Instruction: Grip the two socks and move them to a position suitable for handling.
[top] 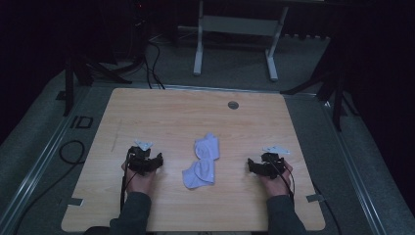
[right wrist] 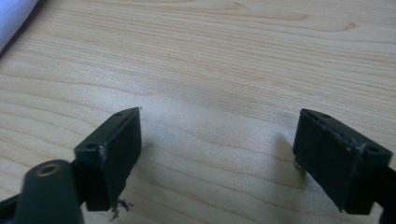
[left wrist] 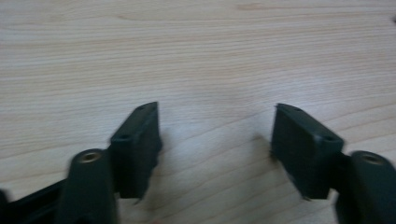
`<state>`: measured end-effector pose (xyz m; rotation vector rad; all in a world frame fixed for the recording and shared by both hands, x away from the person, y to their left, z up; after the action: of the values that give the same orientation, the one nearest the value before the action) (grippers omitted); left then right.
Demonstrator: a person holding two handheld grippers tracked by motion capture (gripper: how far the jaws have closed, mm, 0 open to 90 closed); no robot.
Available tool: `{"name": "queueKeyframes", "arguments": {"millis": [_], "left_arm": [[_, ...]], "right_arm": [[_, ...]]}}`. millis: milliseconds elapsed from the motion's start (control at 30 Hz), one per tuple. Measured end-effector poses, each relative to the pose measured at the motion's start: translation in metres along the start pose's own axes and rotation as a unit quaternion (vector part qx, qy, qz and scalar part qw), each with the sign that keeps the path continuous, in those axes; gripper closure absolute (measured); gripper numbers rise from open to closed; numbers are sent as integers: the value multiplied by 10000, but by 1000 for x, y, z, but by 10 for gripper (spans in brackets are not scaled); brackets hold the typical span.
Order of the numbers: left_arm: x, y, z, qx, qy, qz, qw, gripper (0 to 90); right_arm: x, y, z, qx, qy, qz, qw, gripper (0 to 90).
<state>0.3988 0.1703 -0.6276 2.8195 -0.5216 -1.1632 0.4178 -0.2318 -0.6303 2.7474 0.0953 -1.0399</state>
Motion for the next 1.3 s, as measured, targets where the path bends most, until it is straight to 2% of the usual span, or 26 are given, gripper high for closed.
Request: {"name": "queueKeyframes", "arguments": {"millis": [300, 433, 467, 500, 633, 733, 833, 867, 900, 933, 967, 1000, 1067, 1200, 1300], "left_arm": [[-3, -2, 0, -26, -42, -1, 10000, 417], [-4, -2, 1, -86, -62, 62, 9999, 481], [-5, 0, 0, -118, -72, 200, 9997, 508], [-5, 0, 0, -118, -72, 200, 9997, 519], [-7, 4, 1, -200, -133, 430, 9988, 587], [-8, 9, 1, -232, -170, 577, 9979, 670], [-10, 14, 0, -177, -140, 693, 9973, 745], [-11, 18, -2, -57, -118, 758, 9970, 776], [-11, 18, -2, -57, -118, 758, 9970, 790], [-13, 23, -3, 20, -93, 859, 9963, 818], [-13, 23, -3, 20, -93, 859, 9963, 837], [-14, 28, -4, 98, -78, 974, 9952, 860], [-15, 32, -4, 175, -89, 1074, 9940, 889], [-17, 41, -5, 321, -81, 1146, 9929, 895], [-20, 48, -6, 433, -76, 1229, 9914, 895]], "right_arm": [[-5, 0, 1, -23, -30, -4, 10000, 279], [-7, -1, 1, -52, -48, -35, 10000, 332], [-8, -2, 1, -95, -28, -50, 9999, 369], [-9, -3, 1, -105, -12, -54, 9999, 383], [-13, -5, -1, -151, 71, -50, 9998, 460], [-18, -6, -4, -185, 176, -56, 9997, 540], [-20, -8, -6, -188, 224, -122, 9995, 589], [-22, -11, -6, -206, 245, -204, 9993, 623], [-22, -11, -6, -206, 245, -204, 9993, 623], [-22, -13, -6, -205, 223, -290, 9991, 642], [-22, -13, -6, -205, 223, -290, 9991, 642], [-24, -16, -6, -232, 205, -409, 9987, 682], [-24, -17, -6, -295, 250, -358, 9986, 723], [-26, -19, -7, -394, 306, -371, 9981, 841], [-27, -20, -7, -437, 328, -352, 9979, 881]]}}
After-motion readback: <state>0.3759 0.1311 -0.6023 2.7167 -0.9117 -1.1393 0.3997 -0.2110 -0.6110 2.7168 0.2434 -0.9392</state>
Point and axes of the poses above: each handheld gripper's, and its own axes: x roughly forward along the jaws, z roughly out of its underside, y roughly to its right, the point moved 9 cm from there along x, roughly forward along the jaws, and after that the axes turned 14 degrees about z, right-handed, at the moved point
